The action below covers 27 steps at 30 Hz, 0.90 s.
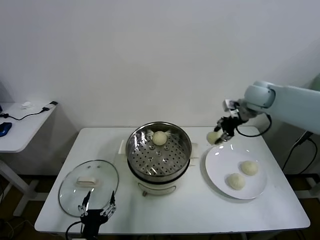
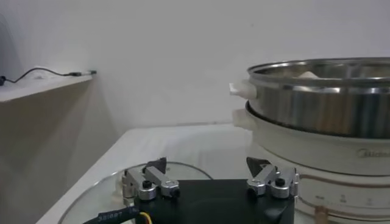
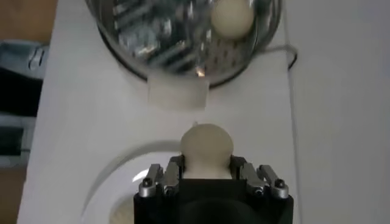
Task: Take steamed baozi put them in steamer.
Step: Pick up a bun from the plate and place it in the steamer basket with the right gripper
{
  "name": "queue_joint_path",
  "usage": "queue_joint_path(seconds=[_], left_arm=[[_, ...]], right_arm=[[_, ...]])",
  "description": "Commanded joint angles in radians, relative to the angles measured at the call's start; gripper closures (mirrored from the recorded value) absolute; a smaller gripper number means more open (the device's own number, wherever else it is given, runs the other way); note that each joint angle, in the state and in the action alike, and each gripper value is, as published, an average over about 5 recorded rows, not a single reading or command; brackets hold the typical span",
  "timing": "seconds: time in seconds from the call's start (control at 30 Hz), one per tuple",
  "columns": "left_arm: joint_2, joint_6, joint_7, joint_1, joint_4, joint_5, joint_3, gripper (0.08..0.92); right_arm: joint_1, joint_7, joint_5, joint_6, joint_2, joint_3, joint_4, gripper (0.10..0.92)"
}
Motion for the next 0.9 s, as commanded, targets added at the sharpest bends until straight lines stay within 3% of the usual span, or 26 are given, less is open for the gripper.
queue_joint_path(seconds=[0.03,0.43,0.9], left_arm=[[0.006,-0.001,0.000,0.004,-0.019,0.004,-0.002,0.177],[0.006,-0.005,-0.003,0.004,-0.023,0.011,-0.003,0.177],[0.002,-0.007,-0.004,-0.002,-0.007,0.013,-0.005,0.177]], right_arm=[[0.119,0.152,0.262,-0.126,0.199,0.001,0.161,0.508],[-0.070,0.283,0.271,-0.193,0.543,0.007,-0.075,0.508],[-0.244,0.299,0.189,-0.186,0.656,0.019,-0.259,0.508]])
